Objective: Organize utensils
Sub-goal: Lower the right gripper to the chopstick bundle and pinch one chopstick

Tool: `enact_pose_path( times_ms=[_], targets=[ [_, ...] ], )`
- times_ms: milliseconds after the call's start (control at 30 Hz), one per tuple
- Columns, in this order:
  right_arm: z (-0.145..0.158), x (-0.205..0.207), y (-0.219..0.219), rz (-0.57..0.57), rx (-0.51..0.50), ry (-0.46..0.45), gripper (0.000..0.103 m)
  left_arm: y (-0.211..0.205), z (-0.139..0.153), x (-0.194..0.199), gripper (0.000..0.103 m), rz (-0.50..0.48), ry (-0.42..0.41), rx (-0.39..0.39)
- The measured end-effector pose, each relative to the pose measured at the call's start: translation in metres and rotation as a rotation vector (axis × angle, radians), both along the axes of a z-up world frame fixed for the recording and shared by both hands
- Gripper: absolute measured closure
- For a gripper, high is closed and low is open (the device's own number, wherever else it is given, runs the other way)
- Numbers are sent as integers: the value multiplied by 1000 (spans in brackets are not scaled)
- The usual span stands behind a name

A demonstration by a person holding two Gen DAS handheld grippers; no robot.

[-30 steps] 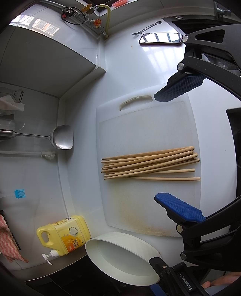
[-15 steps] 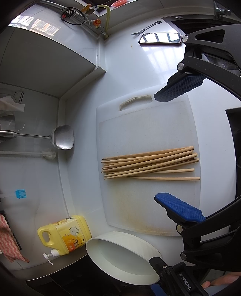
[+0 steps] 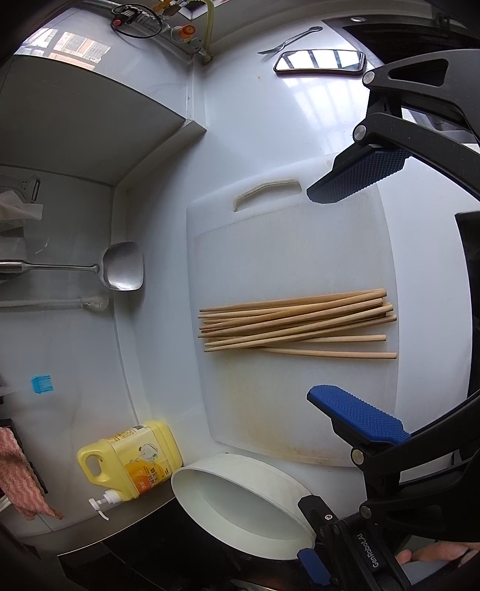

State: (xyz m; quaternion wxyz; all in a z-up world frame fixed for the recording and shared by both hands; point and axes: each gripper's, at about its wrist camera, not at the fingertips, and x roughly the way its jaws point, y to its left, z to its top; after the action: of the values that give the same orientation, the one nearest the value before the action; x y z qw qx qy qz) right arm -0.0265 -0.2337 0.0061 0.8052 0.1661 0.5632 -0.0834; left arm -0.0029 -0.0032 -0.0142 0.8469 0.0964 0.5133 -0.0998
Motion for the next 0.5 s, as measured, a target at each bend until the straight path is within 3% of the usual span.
enact_pose_path(
  times_ms=[267,500],
  targets=[
    [-32,-6,-22,37,34,-48,9,-24,-24,5,6,-25,-10,8],
    [-70,3,-36,48,7,-48,9,-33,-46,13,6,-25,-6,-70]
  ],
)
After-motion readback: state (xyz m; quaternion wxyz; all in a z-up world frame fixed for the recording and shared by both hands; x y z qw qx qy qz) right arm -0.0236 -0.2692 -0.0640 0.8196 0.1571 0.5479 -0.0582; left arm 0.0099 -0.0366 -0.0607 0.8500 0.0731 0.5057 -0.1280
